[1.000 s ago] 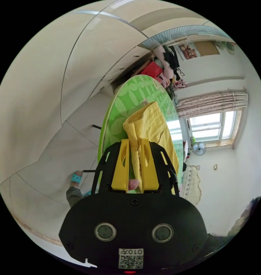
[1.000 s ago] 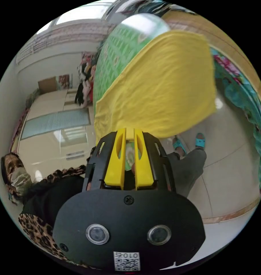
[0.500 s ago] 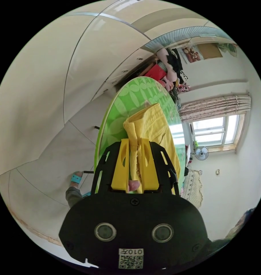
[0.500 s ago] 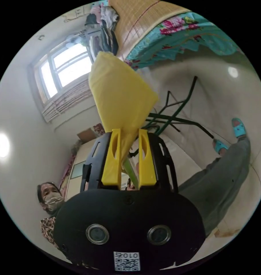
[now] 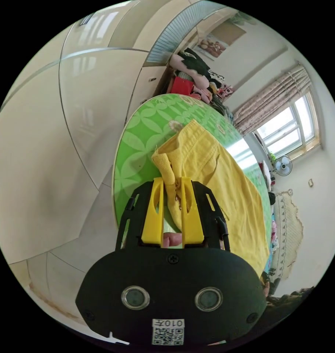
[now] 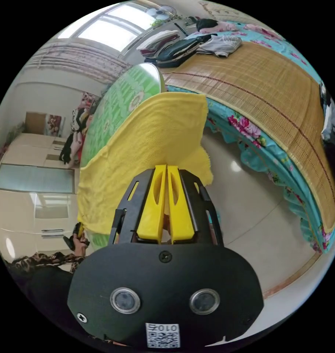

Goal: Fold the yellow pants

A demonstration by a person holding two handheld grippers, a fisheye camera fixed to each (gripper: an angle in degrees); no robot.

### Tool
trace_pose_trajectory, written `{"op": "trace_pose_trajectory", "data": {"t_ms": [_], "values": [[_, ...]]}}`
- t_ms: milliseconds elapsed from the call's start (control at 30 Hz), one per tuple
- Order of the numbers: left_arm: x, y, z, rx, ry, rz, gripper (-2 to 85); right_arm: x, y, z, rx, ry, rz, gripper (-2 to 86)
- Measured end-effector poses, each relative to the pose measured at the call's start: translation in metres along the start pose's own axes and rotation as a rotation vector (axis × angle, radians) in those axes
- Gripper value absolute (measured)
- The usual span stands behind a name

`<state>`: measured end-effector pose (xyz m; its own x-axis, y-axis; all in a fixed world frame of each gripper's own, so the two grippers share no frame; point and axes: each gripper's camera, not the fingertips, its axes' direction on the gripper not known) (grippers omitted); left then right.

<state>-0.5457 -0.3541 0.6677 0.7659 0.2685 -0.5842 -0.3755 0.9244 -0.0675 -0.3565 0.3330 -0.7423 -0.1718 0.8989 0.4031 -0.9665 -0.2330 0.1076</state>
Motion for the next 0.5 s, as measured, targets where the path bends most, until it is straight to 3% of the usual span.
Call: {"op": "trace_pose_trajectory", "data": {"t_ms": [133, 233, 500], "values": [[-0.005, -0.001, 0.002, -0.011, 0.03, -0.039, 6.9, 0.024, -0.009, -0.002, 0.081, -0.159, 0.132, 2.5], [-0.01, -0.001, 0.007, 0.0, 0.06, -0.093, 7.1, 0.013, -0.028, -0.014, 0.162, -0.112, 0.128, 2.4], [-0.005, 0.015, 0.004, 0.02, -0.002, -0.151, 8.4, -0.056, -0.1, -0.058, 0.26, -0.044, -0.127, 3.5]]}}
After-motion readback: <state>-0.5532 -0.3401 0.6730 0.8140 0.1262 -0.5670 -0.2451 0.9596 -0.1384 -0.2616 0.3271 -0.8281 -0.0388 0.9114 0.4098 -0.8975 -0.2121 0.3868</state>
